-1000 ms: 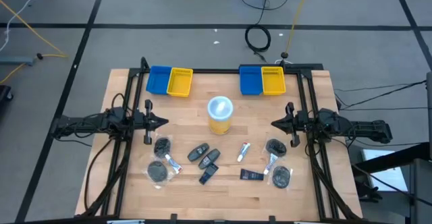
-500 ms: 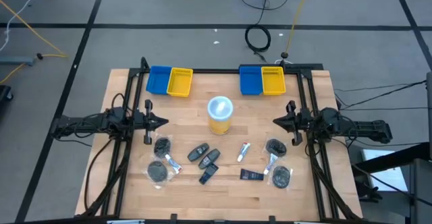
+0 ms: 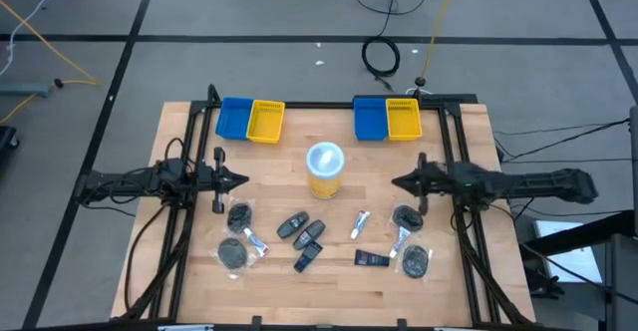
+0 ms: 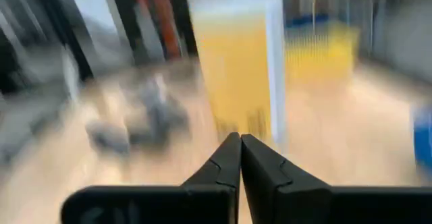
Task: Pick & Place Travel size toiletries
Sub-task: Put the top right hairbrush into the right blue bin
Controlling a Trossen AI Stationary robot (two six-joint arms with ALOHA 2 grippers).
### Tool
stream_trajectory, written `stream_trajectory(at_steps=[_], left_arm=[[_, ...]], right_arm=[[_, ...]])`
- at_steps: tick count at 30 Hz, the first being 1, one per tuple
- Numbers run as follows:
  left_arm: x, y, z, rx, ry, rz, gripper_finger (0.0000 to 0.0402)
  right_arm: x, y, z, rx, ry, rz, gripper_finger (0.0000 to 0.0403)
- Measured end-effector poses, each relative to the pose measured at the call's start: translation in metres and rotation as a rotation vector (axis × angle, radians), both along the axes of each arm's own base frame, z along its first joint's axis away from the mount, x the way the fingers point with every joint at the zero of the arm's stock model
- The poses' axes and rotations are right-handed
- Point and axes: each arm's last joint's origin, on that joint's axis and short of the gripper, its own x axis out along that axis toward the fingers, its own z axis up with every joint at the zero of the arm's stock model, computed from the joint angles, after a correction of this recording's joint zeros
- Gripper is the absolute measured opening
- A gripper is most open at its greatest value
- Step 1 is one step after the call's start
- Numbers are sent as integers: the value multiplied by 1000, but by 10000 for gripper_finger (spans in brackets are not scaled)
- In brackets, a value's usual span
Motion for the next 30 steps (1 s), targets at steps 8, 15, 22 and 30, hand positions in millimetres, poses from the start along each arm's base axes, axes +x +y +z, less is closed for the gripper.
stream_trajectory(at_steps=[8, 15, 22, 30], left_arm=[[0, 0, 0, 0, -2, 0, 8], [0, 0, 0, 0, -4, 3, 8], [0, 0, 0, 0, -5, 10, 8], [0, 0, 1, -1, -5, 10, 8]], right_arm=[[38, -2, 17, 89, 635, -62, 102], [61, 1, 18, 193, 994, 4, 200], [67, 4, -5, 287, 1109, 67, 248], [66, 5, -21, 250, 1116, 101, 221]])
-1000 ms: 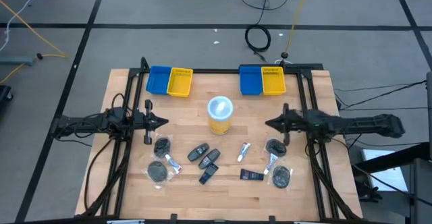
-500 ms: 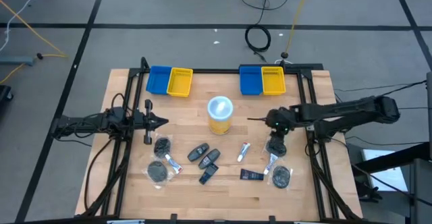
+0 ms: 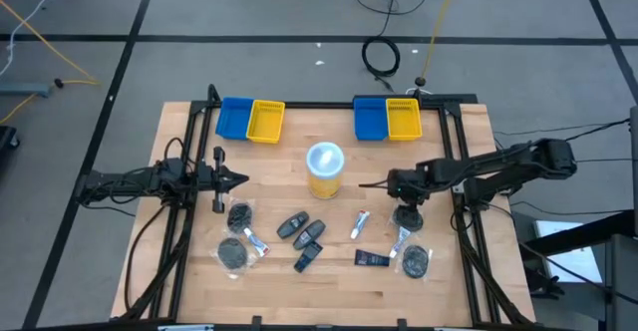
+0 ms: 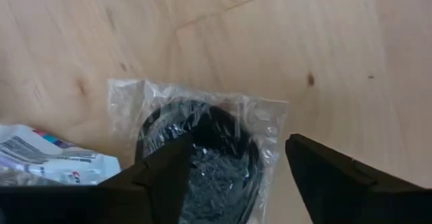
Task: Pick & Place Travel size toiletries
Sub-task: Put the top right hairbrush into the right blue bin
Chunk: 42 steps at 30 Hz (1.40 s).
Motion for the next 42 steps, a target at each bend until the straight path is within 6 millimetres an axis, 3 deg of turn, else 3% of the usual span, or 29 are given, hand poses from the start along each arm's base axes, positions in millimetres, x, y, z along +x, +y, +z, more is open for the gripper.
stream_trajectory(at_steps=[7, 13, 18, 24, 29, 36, 42], left_arm=[[0, 0, 0, 0, 1, 0, 8], [0, 0, 0, 0, 1, 0, 8], [0, 0, 0, -35, -1, 0, 8], [0, 0, 0, -60, -3, -2, 8], [0, 0, 0, -60, -3, -2, 8], [0, 0, 0, -60, -2, -3, 8], [0, 0, 0, -60, -2, -2, 8]], right_arm=[[-5, 4, -12, -21, -32, 27, 119], [1, 5, -11, -57, -95, 22, 19], [10, -2, -5, -239, -157, -66, 12], [25, -20, 18, -514, -229, -191, 3], [42, -46, 42, -748, -358, -253, 5], [45, -110, 68, -982, -499, -344, 2], [37, -163, 55, -955, -538, -396, 3]])
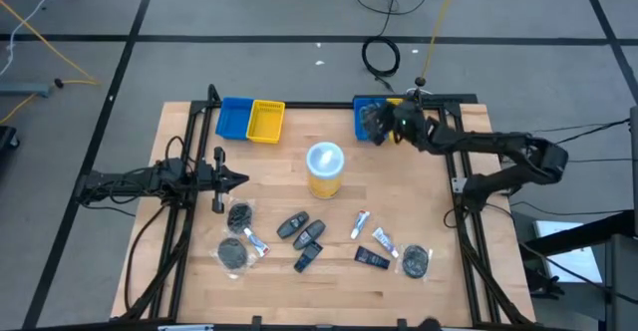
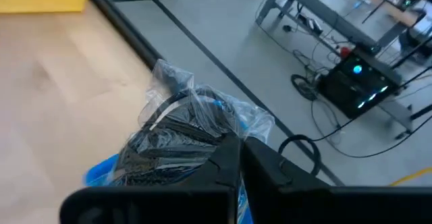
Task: Pick & Place Travel size toiletries
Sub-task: Put the top right hairbrush into the right blue bin, then put the top deodorant into the left yellow bin
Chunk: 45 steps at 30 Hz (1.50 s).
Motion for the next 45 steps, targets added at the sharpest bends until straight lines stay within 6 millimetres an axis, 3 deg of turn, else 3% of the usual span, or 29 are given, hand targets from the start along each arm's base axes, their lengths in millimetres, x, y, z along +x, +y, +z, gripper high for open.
stream_trajectory(at_steps=[7, 15, 25, 33, 38, 41, 45], left_arm=[[0, 0, 0, 7, 0, 0, 8], [0, 0, 0, 2, 0, 6, 8], [0, 0, 0, -36, -4, 5, 8], [0, 0, 1, -135, -14, 3, 8], [0, 0, 2, -210, -28, 0, 8], [0, 0, 3, -218, -42, -1, 8], [0, 0, 3, -222, -45, -2, 8]], right_arm=[[4, -32, -20, 53, 50, -69, 4], [9, -36, -22, 80, 85, -69, 13], [8, -36, -26, 146, 70, -49, 123], [6, -36, -14, 39, 63, -152, 187], [14, -9, 9, -9, 17, -53, 189], [20, 24, 19, -18, -44, 85, 179], [22, 77, 17, 5, -171, 319, 163]])
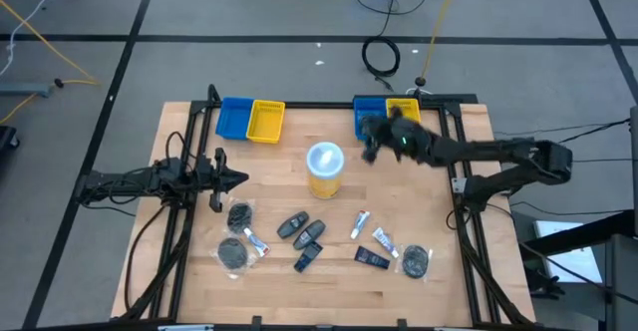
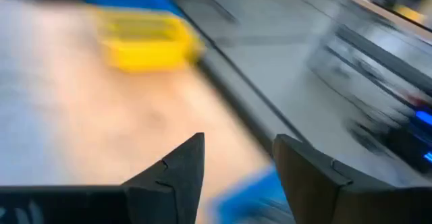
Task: Pick & Place Travel size toiletries
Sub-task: Put the top deodorant into the left yellow bin
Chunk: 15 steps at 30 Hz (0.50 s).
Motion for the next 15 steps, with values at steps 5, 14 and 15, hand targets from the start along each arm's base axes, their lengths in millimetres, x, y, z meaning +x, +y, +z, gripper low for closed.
stream_trajectory(at_steps=[5, 14, 15], left_arm=[[2, 0, 5, 15, -43, 22, 8], [28, -13, 6, 36, 142, 93, 7], [32, -15, 8, 39, 195, 106, 7]], right_arm=[[-4, 65, -26, -30, -46, 260, 146], [-7, 139, -62, 27, -82, 233, 124], [-7, 143, -65, 33, -90, 211, 122]])
